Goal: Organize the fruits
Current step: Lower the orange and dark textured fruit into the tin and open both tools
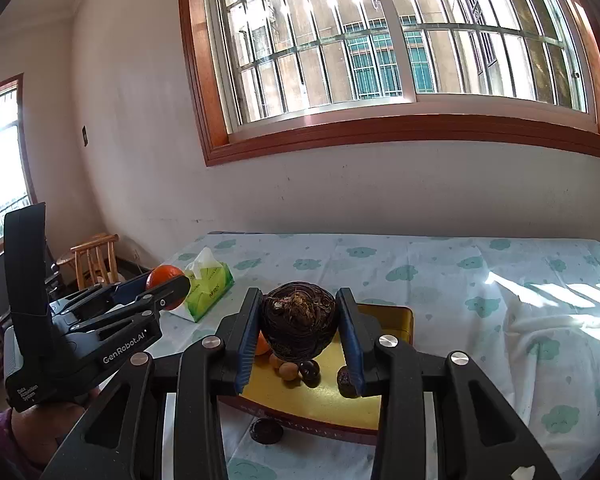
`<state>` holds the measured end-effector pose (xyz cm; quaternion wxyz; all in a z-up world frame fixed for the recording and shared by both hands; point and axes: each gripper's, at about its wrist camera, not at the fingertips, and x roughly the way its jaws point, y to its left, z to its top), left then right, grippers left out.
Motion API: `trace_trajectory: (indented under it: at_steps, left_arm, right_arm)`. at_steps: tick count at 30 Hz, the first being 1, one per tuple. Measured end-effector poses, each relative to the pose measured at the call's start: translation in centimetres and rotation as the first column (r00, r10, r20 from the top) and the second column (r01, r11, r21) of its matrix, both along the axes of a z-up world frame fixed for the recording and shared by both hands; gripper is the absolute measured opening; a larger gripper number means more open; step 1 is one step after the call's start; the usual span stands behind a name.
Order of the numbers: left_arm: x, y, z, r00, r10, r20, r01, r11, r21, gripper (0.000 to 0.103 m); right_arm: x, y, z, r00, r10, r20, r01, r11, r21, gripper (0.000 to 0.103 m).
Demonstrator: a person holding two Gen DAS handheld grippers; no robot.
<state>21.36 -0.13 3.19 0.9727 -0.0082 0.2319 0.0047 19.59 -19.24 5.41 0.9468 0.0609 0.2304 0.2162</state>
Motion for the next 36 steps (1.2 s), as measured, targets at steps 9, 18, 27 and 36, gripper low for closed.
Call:
trace_trajectory:
  at_steps: [9, 18, 27, 36]
  left_arm:
    - [2.5, -0.4, -1.8, 0.999, -0.011, -0.041, 0.011, 1.0, 0.01, 0.035]
    - [4.6, -0.7, -3.5, 0.997, -0.021, -0.076, 0.022, 1.0, 0.012, 0.035]
    - [6.1, -1.0, -4.8, 0.994, -0.028, -0.103, 0.03, 0.999, 0.02, 0.035]
    - [7.5, -1.3, -5.9, 0.991, -0.036, -0.128, 0.039, 0.999, 0.026, 0.035]
  right_arm:
    - [2.5, -0.2, -2.1, 0.999, -0.003, -0.05, 0.003, 1.0, 0.004, 0.035]
    - [4.5, -0.4, -3.9, 0.996, -0.009, -0.091, 0.01, 1.0, 0.009, 0.035]
    - [6.0, -0.6, -5.4, 0.993, -0.01, -0.12, 0.012, 1.0, 0.012, 0.035]
    - [7.5, -0.7, -6.9, 0.989, -0.009, -0.15, 0.011, 1.0, 0.013, 0.035]
